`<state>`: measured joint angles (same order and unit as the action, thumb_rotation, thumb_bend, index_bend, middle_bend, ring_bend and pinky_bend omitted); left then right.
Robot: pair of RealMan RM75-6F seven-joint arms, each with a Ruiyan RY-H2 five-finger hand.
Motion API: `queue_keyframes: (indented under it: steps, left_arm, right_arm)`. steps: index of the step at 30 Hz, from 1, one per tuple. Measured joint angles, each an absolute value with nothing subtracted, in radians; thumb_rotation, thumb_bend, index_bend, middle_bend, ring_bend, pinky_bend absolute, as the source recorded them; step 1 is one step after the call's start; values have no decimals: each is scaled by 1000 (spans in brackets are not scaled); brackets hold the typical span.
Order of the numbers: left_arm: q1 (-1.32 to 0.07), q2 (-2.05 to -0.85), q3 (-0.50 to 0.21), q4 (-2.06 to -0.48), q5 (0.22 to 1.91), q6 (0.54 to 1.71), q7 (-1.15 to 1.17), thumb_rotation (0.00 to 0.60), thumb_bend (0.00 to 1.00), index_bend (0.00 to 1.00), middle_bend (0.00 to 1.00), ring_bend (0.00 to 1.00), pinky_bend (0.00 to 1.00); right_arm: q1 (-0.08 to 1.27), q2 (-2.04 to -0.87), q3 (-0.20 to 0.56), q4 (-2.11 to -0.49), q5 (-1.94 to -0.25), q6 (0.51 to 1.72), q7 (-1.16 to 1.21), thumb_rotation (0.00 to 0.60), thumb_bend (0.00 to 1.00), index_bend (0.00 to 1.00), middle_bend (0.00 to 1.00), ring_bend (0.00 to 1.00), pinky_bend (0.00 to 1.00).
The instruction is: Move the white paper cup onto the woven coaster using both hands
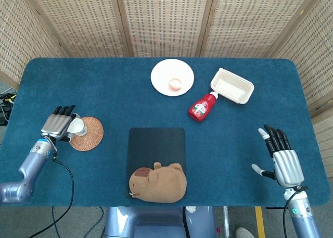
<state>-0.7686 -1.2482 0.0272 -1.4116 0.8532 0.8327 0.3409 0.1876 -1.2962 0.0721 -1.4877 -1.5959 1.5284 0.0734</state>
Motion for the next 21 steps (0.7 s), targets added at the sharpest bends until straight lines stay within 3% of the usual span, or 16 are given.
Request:
queue_keyframes:
  steps: [5,14,21]
  left_arm:
    - [-769,-1237,24,-1426,858,818,352,600,292,5,0,0,0]
    - [-764,-1205,21,-1463,861,807,367,600,260,0,0,0,0]
    - [-715,-1188,-1,-1509,933,914,309,600,257,0,0,0,0]
  right_arm:
    - [187,-1296,74,-1487,-1595,1528,75,600,48,34,0,0,0]
    - [185,-1295,75,-1489,-1597,1530,81,600,50,34,0,0,0]
    - [186,-1296,76,-1488,-1597,1526,77,600,49,34,0,0,0]
